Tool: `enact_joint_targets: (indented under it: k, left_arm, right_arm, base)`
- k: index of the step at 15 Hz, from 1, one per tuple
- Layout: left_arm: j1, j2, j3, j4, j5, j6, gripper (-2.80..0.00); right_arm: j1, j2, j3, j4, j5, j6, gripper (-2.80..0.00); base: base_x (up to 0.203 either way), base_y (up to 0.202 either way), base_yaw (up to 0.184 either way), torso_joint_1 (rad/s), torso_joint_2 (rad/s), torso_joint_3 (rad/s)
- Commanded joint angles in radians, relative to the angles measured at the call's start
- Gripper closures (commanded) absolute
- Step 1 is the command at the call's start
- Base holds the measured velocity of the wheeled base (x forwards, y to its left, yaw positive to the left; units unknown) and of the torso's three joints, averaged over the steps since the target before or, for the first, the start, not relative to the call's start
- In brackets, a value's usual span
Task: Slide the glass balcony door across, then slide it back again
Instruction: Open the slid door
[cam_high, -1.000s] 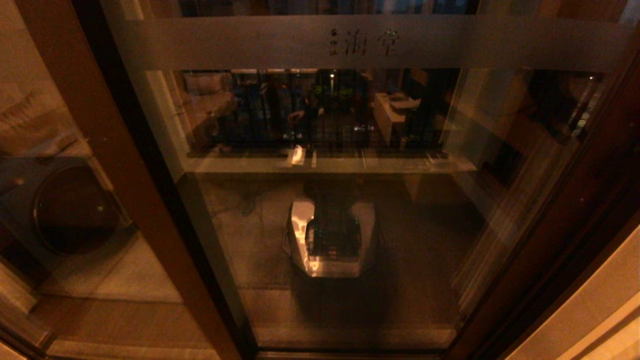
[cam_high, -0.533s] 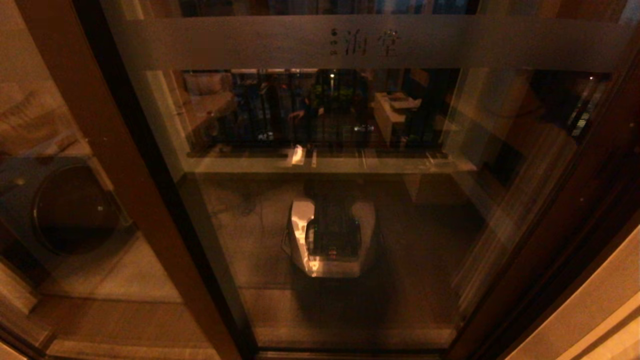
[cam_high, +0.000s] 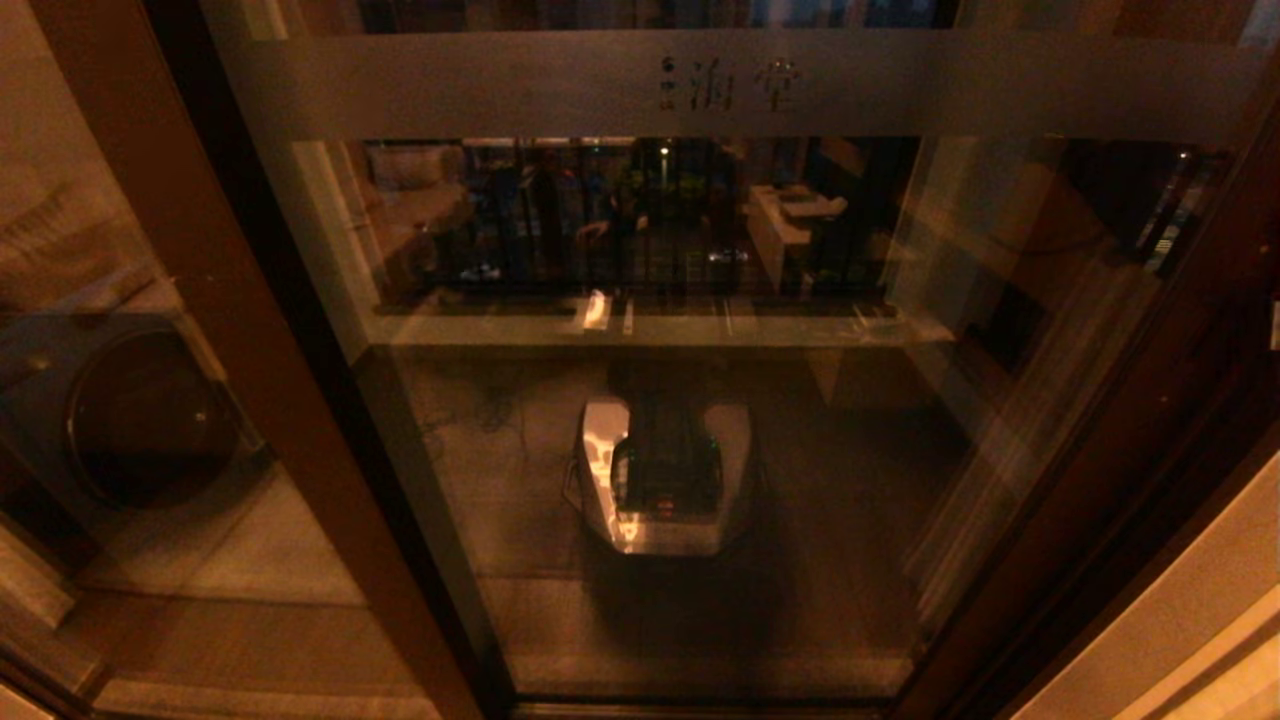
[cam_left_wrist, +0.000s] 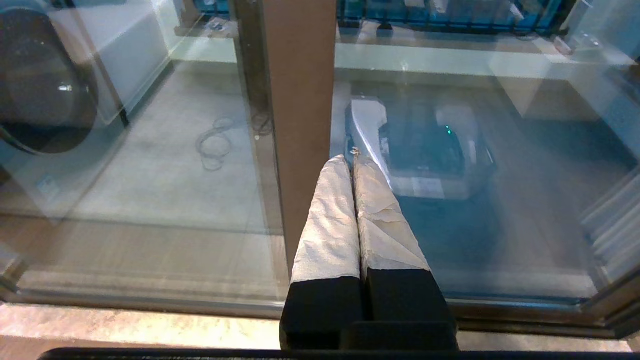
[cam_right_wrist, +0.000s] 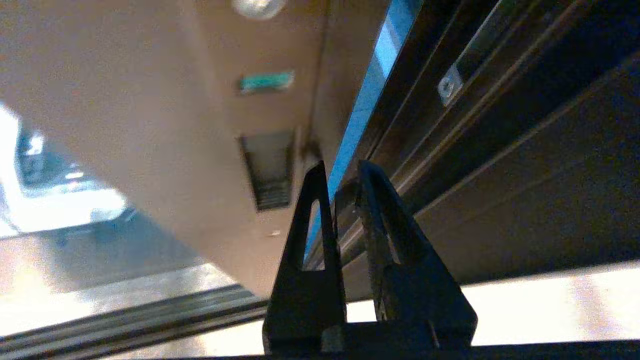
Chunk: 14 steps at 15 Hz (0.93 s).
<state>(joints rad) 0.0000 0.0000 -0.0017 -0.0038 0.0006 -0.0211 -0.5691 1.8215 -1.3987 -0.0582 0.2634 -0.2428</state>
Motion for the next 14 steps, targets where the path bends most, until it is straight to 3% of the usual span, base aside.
enact_joint_targets:
  k: [1,14]
  left_arm:
    - [0.0,0.0,0.0,-0.001,0.001,0.0,0.0]
    - [0.0,-0.002,0.0,-0.001,0.001,0.0,0.0]
  right_arm:
    - [0.0,0.03,-0.011,-0.015,-0.008,-0.001,0.0]
    - [0.043,0.081,-0.007,-0.106,-0.016,0.025,0.0]
  base:
    - [0.0,0.0,0.0,0.0,0.0,0.0]
    - [0.0,0.0,0.0,0.0,0.0,0.0]
